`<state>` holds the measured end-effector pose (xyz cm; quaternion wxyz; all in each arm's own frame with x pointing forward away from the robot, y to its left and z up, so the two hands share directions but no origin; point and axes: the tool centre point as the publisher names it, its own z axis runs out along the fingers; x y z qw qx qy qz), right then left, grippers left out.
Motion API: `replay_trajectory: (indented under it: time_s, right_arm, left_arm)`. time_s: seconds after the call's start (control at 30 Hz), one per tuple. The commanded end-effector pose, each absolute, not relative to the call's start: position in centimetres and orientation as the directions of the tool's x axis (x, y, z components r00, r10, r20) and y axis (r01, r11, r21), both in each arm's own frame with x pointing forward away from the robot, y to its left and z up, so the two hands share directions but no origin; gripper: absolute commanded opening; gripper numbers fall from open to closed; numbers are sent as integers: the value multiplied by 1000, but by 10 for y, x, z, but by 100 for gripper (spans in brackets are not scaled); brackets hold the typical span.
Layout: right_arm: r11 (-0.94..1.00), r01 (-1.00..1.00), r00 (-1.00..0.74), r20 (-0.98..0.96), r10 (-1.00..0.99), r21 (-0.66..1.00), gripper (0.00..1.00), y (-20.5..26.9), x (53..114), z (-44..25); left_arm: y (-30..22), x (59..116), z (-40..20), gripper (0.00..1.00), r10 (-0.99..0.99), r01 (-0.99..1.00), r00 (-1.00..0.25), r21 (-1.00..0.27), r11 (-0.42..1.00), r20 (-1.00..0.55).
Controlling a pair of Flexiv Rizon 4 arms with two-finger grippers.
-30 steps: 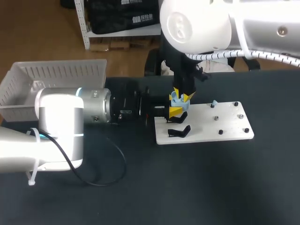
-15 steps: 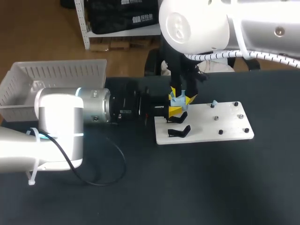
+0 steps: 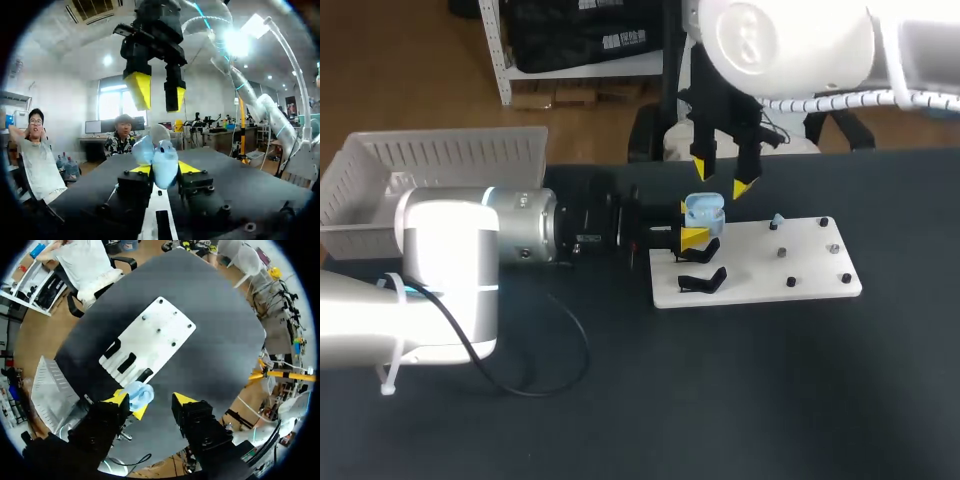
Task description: Pick up each earbud case from the left stands, insert the matching earbuds, close the lid, and place the case in the box.
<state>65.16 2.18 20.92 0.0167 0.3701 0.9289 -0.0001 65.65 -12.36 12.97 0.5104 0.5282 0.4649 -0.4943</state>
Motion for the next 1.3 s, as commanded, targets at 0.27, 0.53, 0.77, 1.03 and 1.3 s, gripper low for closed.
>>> replay_trajectory:
  time_s: [0.27, 0.53, 0.77, 1.03, 1.3]
  right_arm:
    - [808, 582, -808, -45, 587, 95, 58, -23, 656, 193]
    - [900, 420, -895, -109, 432, 117, 48, -38, 675, 186]
    - [978, 196, -954, -220, 206, 65, 50, -48, 689, 171]
    - [995, 76, -977, -193, 88, 70, 49, -70, 712, 141]
    - [997, 7, -988, -154, 18, 75, 56, -86, 727, 104]
  left_arm:
    - [-124, 656, 128, 0, -18, 996, 83, 84, -44, -996]
    - [-124, 656, 128, 0, -18, 996, 83, 84, -44, -996]
    - [-124, 656, 128, 0, -18, 996, 83, 84, -44, -996]
    - [-124, 656, 128, 0, -18, 996, 83, 84, -44, -996]
    - [-124, 656, 128, 0, -18, 996, 83, 84, -44, -996]
